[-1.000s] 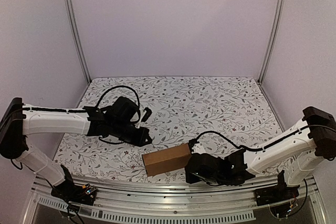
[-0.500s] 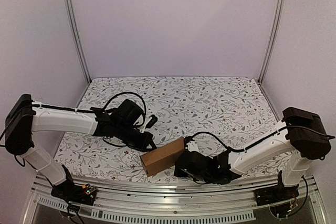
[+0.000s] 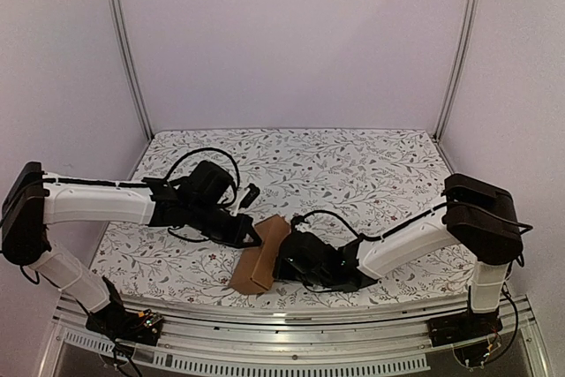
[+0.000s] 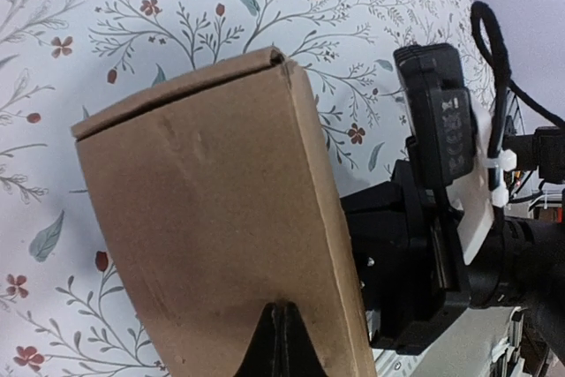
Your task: Fold the paper box
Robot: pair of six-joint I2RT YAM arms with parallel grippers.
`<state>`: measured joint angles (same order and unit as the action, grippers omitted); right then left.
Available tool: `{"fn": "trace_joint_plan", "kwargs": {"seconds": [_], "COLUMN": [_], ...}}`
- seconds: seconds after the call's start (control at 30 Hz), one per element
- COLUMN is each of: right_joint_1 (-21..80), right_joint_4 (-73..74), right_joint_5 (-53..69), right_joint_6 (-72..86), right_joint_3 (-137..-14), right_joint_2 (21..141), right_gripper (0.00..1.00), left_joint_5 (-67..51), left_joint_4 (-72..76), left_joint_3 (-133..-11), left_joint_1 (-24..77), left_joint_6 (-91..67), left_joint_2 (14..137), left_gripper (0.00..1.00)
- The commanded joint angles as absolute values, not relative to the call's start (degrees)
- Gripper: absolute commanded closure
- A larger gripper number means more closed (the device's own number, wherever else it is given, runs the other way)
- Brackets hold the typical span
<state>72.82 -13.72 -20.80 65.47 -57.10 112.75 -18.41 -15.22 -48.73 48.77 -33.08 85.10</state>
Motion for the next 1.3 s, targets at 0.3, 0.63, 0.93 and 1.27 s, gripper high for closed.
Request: {"fn": "trace_joint_plan", "kwargs": {"seconds": [0.3, 0.63, 0.93, 1.27], "right_joint_1": [68.9, 68.8, 68.9, 68.5], "right_joint_4": [-15.5, -9.1, -6.2, -5.2], "right_joint_5": [-21.6, -18.7, -13.8, -13.0], "right_joint_6": [59.6, 51.4, 45.8, 45.6], "right_joint_3": [-50.2, -49.2, -54.5, -57.9], "right_joint_2": [108.4, 101.5, 105.3, 109.4], "right_gripper": [1.0, 1.0, 1.0, 1.0], "left_joint_5": [-11.2, 4.1, 0.5, -4.9], "left_joint_4": [-20.2, -29.6, -19.4, -11.6], "left_joint_3": [-49.6, -47.0, -37.6, -37.8], "left_joint_1": [49.3, 49.1, 48.9, 49.0], "left_joint_6": [-32.3, -35.7, -42.3, -42.2], "left_joint_2": [81.4, 74.7, 78.5, 83.5], "left_gripper": [1.0, 1.0, 1.0, 1.0]}}
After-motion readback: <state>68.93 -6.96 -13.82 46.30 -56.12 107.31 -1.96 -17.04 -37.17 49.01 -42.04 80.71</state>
